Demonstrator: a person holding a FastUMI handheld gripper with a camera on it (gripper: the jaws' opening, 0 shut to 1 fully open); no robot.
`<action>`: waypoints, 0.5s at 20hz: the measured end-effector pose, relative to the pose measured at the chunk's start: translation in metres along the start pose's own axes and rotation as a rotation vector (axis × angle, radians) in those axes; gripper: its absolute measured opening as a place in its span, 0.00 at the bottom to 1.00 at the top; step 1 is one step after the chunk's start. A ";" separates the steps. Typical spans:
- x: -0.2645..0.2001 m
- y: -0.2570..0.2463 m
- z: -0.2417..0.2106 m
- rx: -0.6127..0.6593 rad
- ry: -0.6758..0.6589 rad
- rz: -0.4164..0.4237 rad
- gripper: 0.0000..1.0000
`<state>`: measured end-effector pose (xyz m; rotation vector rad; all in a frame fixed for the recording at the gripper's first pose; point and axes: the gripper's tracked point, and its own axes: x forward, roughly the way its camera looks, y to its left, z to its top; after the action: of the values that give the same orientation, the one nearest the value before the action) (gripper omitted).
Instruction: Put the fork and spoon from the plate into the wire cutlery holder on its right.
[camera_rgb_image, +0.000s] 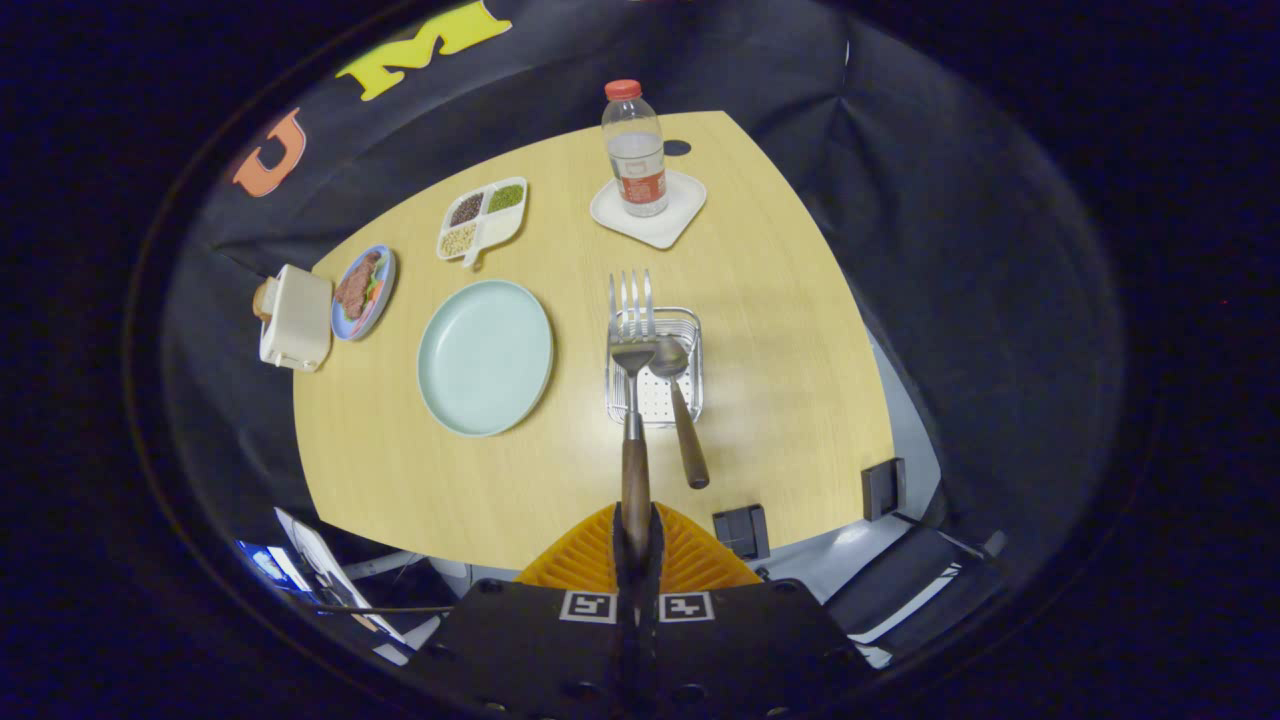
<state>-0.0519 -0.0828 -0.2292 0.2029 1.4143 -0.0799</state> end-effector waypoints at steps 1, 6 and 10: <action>0.003 0.001 -0.001 0.011 0.013 0.003 0.01; 0.015 -0.003 -0.006 0.049 0.057 0.009 0.01; 0.020 -0.004 -0.008 0.066 0.075 0.016 0.03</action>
<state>-0.0573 -0.0838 -0.2504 0.2739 1.4861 -0.1070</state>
